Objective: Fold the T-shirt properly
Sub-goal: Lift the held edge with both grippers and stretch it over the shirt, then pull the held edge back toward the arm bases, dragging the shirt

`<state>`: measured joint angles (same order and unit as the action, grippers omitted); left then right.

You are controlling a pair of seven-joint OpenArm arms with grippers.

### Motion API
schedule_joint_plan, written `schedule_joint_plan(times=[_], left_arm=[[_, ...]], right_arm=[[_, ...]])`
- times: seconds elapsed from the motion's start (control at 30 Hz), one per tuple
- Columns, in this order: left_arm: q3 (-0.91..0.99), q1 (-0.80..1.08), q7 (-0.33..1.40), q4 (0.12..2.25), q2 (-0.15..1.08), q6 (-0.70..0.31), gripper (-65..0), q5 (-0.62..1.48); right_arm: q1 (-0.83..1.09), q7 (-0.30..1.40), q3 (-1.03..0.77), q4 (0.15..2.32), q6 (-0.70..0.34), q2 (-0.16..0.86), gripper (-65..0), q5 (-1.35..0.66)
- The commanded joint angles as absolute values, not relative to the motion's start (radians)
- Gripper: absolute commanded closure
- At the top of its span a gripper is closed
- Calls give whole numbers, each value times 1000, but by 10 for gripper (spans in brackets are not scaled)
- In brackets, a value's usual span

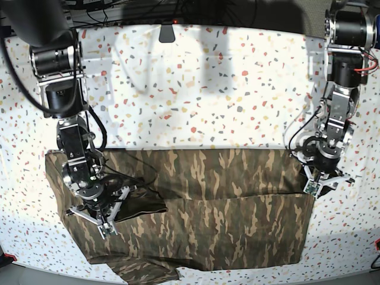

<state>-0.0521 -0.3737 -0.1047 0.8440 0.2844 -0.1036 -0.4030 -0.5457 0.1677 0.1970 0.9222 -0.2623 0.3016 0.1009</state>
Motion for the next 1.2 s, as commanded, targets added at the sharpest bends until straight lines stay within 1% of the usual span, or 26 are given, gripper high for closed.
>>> schedule_joint_plan(times=[0.0, 0.2, 0.27, 0.47, 0.5, 0.57, 0.6, 0.63, 0.67, 0.83, 0.93, 1.0, 1.07, 1.1, 1.17], left_arm=[[-48, -404, -128, 860, 294, -86, -220, -399], [-48, -401, -66, 860, 294, -86, -220, -301], [-48, -400, -63, 860, 294, -86, -220, -302], [-48, -399, -45, 860, 294, -86, -220, -302], [-48, -399, -45, 860, 294, -86, -220, -302], [-48, -399, -45, 860, 294, -86, -220, -302], [-48, -399, -45, 860, 294, -86, -220, -302], [-48, -399, -45, 860, 294, -86, -220, -302], [-48, -399, -44, 860, 294, -86, -220, -302], [-48, -399, -38, 860, 294, -86, -220, -302], [-48, -399, -38, 860, 294, -86, -220, -301], [-48, -399, -35, 860, 294, -86, -220, -286], [-48, -400, -8, 861, 294, -86, -220, -174], [-48, -399, 18, 869, 294, -86, -220, -101], [-48, -399, 112, 899, 294, -86, -220, 31]], right_arm=[[-585, 138, 191, 938, -254, 310, 0, 101], [-601, 110, 190, 938, -237, 310, 0, 131], [-607, 83, 190, 938, -231, 310, 0, 130], [-609, 72, 190, 938, -231, 310, 0, 131], [-610, 50, 190, 938, -231, 311, -38, 136], [-609, -7, 190, 938, -231, 310, -221, 183], [-610, -32, 190, 938, -231, 310, -291, 208], [-612, -46, 190, 938, -231, 310, -341, 226], [-616, -46, 190, 938, -228, 310, -365, 234], [-643, -43, 190, 938, -177, 308, -369, 232], [-665, -33, 190, 938, -175, 308, -369, 231], [-673, -34, 190, 938, -176, 308, -369, 178], [-673, -9, 190, 938, -176, 309, -369, 45], [-673, 35, 190, 938, -176, 311, -369, -15], [-673, 161, 187, 938, -176, 311, -369, -60]])
